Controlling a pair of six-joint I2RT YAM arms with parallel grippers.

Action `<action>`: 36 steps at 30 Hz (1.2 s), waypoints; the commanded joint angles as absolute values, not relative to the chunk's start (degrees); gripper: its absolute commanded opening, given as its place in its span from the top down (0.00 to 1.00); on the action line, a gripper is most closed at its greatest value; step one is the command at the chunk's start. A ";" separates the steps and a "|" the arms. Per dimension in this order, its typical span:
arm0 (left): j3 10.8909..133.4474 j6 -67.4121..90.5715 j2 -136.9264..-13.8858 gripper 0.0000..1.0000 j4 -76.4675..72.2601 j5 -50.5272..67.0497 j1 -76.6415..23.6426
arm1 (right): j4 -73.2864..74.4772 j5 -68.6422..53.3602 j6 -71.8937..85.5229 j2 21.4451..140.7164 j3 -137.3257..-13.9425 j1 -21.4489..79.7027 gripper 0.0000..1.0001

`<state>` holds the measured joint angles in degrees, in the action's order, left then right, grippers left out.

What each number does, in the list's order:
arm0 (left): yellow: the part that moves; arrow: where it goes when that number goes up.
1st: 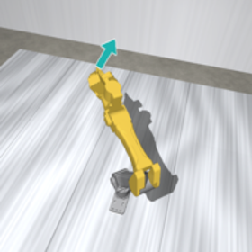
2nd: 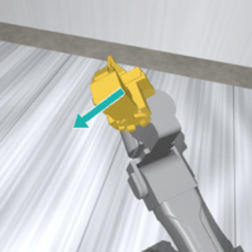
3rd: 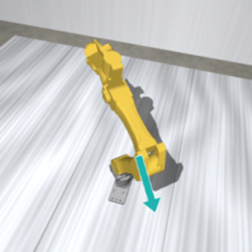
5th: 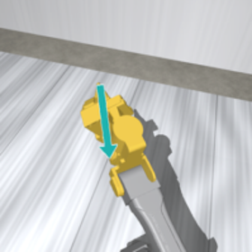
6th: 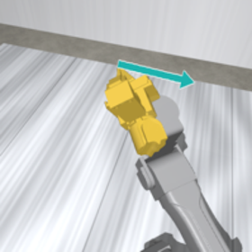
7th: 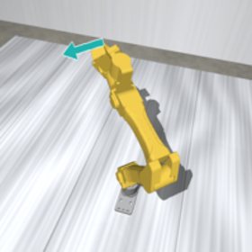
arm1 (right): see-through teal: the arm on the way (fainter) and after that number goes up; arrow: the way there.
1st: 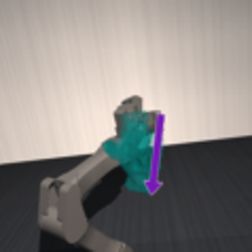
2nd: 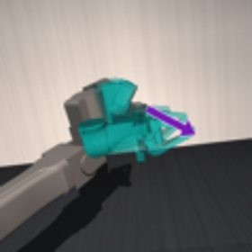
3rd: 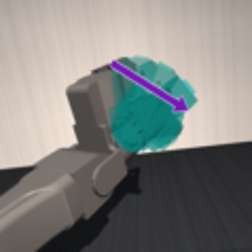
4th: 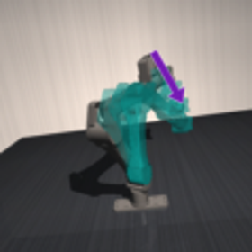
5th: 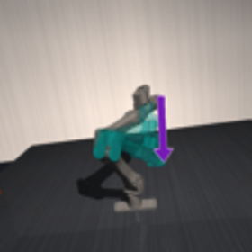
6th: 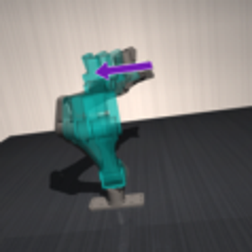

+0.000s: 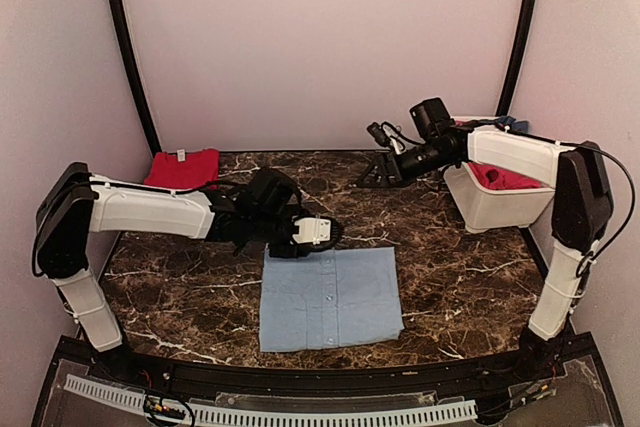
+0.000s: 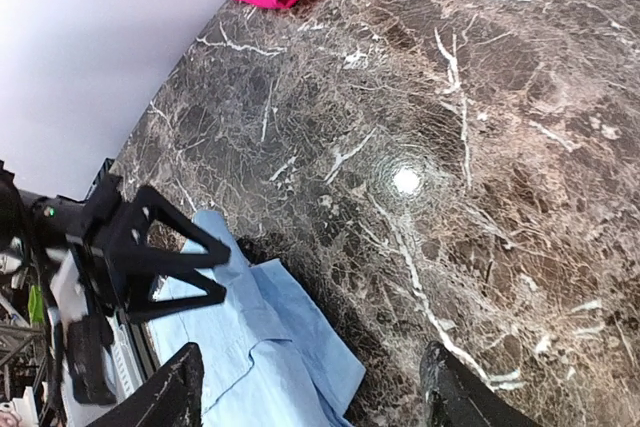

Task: Fold and stack the mixed laundry pile
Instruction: Fold the 2/3-rectangle-folded shirt at the center of the board.

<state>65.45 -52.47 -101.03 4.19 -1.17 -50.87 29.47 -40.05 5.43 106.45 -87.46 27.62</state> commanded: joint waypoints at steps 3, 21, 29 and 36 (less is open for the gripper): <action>66.03 -33.01 -88.44 0.45 5.51 1.02 -45.29 | 27.77 -43.65 5.17 100.64 -79.74 25.57 0.29; 43.78 20.48 -79.45 0.38 -5.36 20.59 -36.05 | 16.58 -45.43 9.05 95.49 -56.95 26.39 0.31; 41.26 22.66 -83.48 0.37 -10.14 22.66 -33.93 | 15.62 -44.29 8.69 98.35 -55.87 27.91 0.36; 40.22 22.99 -89.31 0.37 -16.04 24.83 -33.75 | 14.51 -43.78 9.32 97.93 -54.17 28.38 0.42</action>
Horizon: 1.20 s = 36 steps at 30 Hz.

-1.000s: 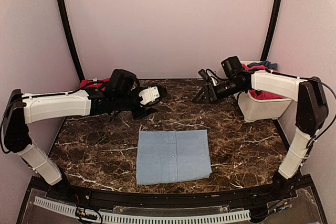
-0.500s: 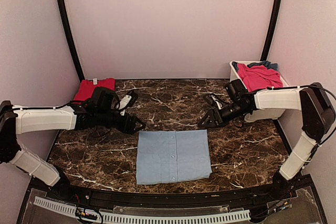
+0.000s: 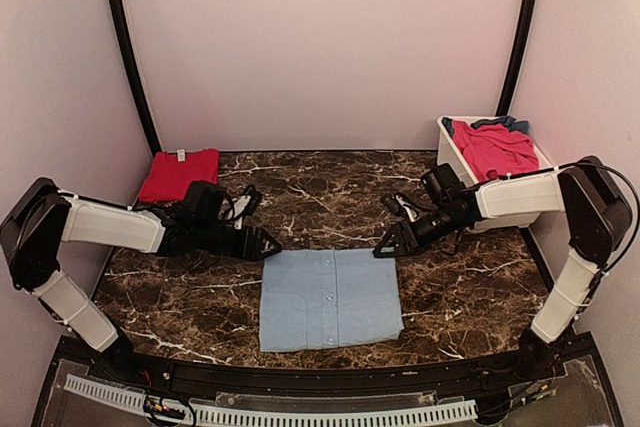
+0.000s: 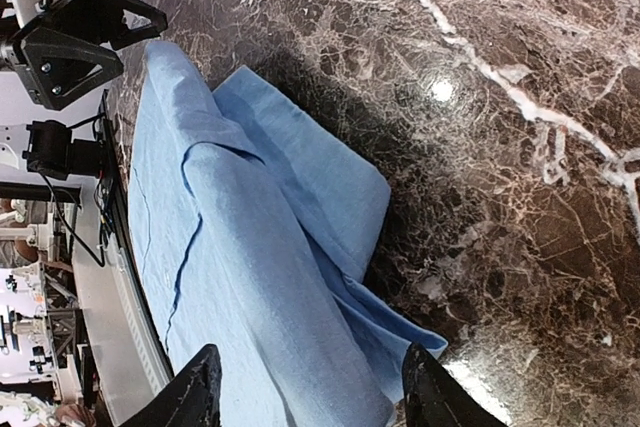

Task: Fold and stack the mixed laundry pile
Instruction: Fold the 2/3-rectangle-folded shirt at the center of the board, then smooth out the square-folded shirt at the center of the board.

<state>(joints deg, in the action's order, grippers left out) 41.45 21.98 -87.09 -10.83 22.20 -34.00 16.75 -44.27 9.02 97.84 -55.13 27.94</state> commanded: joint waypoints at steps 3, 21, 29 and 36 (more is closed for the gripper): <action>40.49 22.89 -91.13 0.39 -17.86 26.23 -33.75 | 14.06 -43.91 9.44 97.92 -53.71 28.39 0.45; 36.19 24.36 -80.47 1.00 -18.21 22.30 -32.90 | 15.47 -43.11 10.99 97.79 -60.18 32.43 1.00; 40.06 25.98 -90.71 1.00 -17.48 19.89 -29.96 | 15.02 -39.33 9.76 109.23 -65.12 32.39 1.00; 41.98 26.68 -99.20 1.00 -18.80 15.28 -28.85 | 11.53 -37.89 11.80 118.17 -68.21 32.43 1.00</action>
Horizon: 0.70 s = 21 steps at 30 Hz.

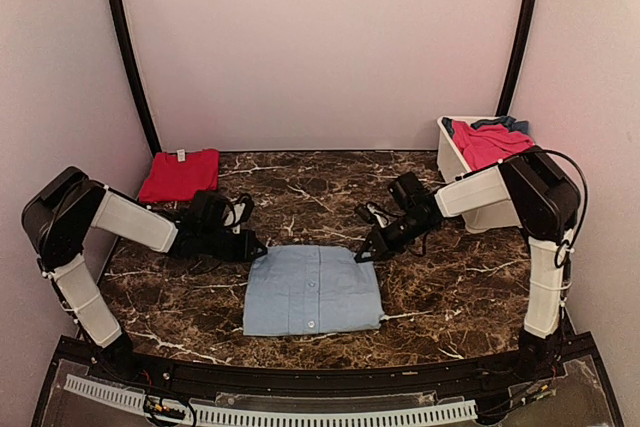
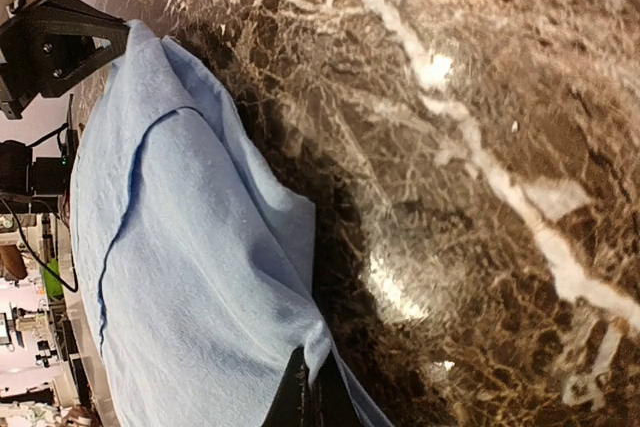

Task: Fold and stack the mixed laundry pile
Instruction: Smooth out the square-folded shirt at the center of the board.

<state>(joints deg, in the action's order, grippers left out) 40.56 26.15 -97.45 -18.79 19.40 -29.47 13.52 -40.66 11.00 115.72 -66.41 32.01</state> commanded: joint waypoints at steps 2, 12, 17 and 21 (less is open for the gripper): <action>41.93 26.74 -100.24 1.00 -18.96 15.01 -28.83 | 10.94 -37.69 12.43 119.17 -68.29 32.56 1.00; 42.04 24.88 -92.49 1.00 -16.96 18.44 -28.83 | 14.22 -38.42 12.71 107.31 -68.95 35.59 1.00; 41.73 23.35 -88.35 1.00 -14.98 15.22 -28.34 | 14.59 -37.46 11.74 109.73 -71.25 35.34 1.00; 42.81 24.07 -91.96 1.00 -15.02 13.57 -27.33 | 13.60 -37.53 11.69 117.24 -73.82 35.26 1.00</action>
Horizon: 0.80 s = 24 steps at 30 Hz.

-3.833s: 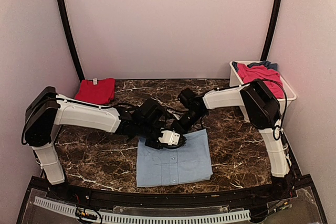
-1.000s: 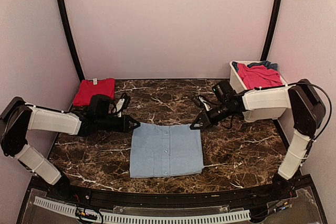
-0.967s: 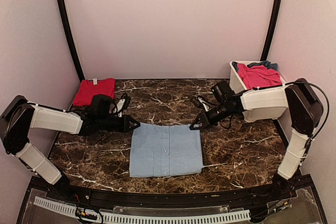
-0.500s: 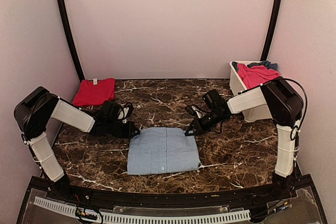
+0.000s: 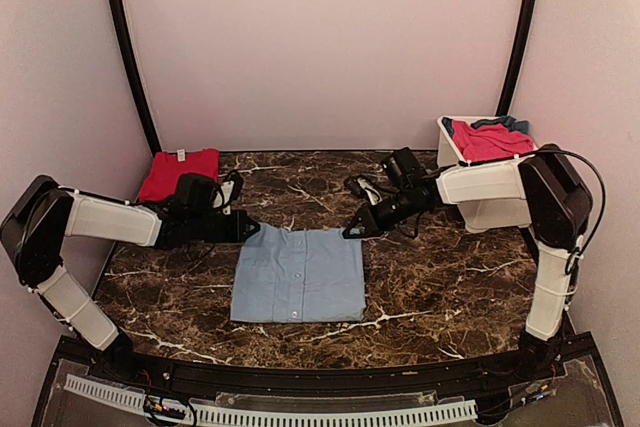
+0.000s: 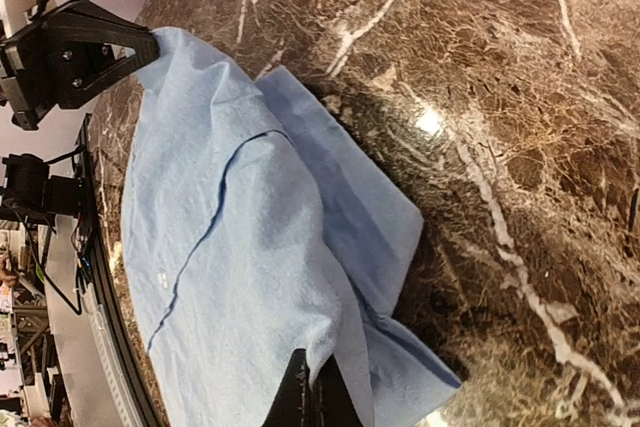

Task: Fold and stack the mixed laundry pile
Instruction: Smooth out the square-folded shirt at the center of the board.

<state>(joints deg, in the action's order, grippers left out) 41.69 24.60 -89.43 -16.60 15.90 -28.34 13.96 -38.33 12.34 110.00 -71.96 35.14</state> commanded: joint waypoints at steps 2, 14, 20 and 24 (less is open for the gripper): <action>42.85 24.56 -94.11 1.00 -16.09 13.02 -26.72 | 12.67 -36.71 12.01 119.89 -74.26 35.25 1.00; 48.13 25.01 -104.23 1.00 -14.94 13.63 -25.67 | 13.47 -30.82 13.39 121.94 -78.31 33.42 1.00; 51.05 25.56 -105.96 0.95 -14.24 15.73 -25.66 | 16.24 -30.44 11.99 121.35 -79.02 31.67 0.96; 52.53 25.08 -104.33 0.81 -12.23 14.25 -25.59 | 17.94 -31.51 12.21 118.70 -81.13 31.64 0.74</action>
